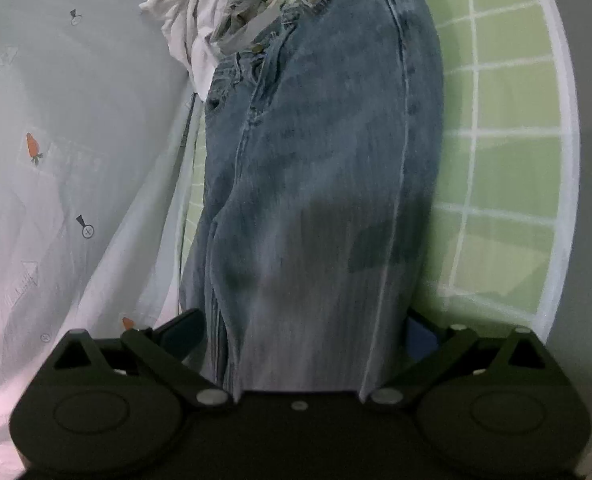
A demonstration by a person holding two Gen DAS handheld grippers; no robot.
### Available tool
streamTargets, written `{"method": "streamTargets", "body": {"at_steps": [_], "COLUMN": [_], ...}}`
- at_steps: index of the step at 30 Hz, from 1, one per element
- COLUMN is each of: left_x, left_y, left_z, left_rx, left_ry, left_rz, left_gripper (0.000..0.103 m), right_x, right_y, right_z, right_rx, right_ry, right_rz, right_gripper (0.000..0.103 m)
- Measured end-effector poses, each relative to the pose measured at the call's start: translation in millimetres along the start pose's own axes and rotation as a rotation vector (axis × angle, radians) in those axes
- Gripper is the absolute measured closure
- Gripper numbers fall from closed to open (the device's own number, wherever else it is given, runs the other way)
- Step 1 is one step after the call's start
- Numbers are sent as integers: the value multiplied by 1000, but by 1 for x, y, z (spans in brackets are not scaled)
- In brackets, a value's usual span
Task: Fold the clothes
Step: 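Grasp the jeans hem with the left tool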
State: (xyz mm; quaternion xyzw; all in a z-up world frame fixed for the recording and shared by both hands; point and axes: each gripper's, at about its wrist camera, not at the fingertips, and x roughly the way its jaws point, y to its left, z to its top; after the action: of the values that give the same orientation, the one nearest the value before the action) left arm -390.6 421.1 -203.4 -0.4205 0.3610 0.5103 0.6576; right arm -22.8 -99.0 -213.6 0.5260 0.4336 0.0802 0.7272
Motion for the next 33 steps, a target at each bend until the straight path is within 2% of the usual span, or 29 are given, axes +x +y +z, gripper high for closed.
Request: {"method": "streamTargets", "body": {"at_steps": [4,6,10,14,19,23,26,30,32,33], "left_x": [4,3,-3,-11,-24,-29,-30,-39,-49,-53], "left_y": [-9,-9,0,12,26,39,48,44,37,33], "left_z": [-3,-4,-5,-8,-14,-16,-16,-12,-4,0], "left_rx": [60,70,74,43,4,-28,-58,-22,8,22], "left_ry": [-9,-22,-50,-64,-79,-82,-58,-82,-130,-154], "left_rz": [37,60,97,69,69,113,117,134,122,111], "left_gripper": [27,39,85,94,96,96,94,80,62,59], "right_x": [-1,-1,1,4,7,8,9,11,12,12], "right_y": [-2,-3,0,5,6,6,7,12,16,18], "right_z": [-5,-6,-7,-7,-3,0,1,-2,-5,-7], "right_rx": [18,23,-2,-40,-46,-45,-54,-98,-124,-137], "right_ry": [3,3,9,24,47,63,71,70,66,63], "right_rz": [1,1,-17,-31,-36,-37,-42,-62,-78,-87], "right_gripper": [0,0,0,0,0,0,0,0,0,0]}}
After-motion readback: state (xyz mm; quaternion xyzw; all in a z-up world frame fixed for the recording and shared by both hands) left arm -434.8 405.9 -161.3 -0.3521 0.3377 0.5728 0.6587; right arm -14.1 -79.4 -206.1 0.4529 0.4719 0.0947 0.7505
